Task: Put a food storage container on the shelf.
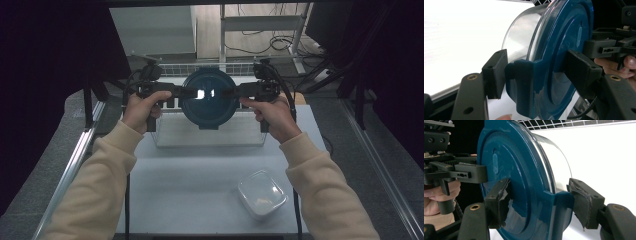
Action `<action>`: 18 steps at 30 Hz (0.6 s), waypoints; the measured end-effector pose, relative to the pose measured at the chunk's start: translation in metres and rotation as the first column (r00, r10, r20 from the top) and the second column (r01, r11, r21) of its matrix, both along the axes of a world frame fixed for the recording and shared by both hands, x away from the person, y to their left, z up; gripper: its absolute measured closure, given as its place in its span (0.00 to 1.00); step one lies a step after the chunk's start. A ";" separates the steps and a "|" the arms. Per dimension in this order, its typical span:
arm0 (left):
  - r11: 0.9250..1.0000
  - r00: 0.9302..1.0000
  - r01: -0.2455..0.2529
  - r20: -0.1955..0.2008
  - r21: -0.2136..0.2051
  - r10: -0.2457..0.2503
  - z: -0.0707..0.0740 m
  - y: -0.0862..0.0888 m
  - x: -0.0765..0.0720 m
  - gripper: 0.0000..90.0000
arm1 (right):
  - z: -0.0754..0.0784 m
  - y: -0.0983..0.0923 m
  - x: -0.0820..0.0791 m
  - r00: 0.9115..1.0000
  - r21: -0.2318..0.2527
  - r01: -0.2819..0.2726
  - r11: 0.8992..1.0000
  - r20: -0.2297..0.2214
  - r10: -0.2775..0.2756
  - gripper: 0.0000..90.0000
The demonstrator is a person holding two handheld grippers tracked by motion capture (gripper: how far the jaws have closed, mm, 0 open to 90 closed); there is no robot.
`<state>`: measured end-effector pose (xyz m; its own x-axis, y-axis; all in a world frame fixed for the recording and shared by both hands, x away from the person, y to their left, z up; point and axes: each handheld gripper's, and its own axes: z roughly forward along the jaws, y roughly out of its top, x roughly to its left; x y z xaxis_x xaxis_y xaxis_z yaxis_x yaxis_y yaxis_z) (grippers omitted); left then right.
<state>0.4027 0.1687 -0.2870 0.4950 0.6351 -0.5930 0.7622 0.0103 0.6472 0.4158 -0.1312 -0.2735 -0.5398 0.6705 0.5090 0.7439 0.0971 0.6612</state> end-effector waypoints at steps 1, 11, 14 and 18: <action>1.000 1.000 0.000 -0.002 -0.001 0.000 0.001 0.000 0.002 0.40 | 0.001 0.000 0.002 1.000 -0.001 0.000 1.000 0.003 0.000 0.39; 1.000 1.000 -0.009 -0.003 -0.009 0.009 0.010 0.004 0.019 0.41 | 0.006 0.002 0.018 1.000 0.009 -0.006 1.000 -0.006 0.006 0.39; 1.000 1.000 -0.011 -0.003 -0.008 0.011 0.011 0.003 0.022 0.41 | 0.007 0.002 0.021 1.000 0.009 -0.007 1.000 -0.007 0.007 0.39; 1.000 1.000 -0.009 -0.010 -0.009 0.009 0.011 0.004 0.027 0.41 | 0.009 0.002 0.026 1.000 0.004 -0.007 1.000 -0.012 0.007 0.39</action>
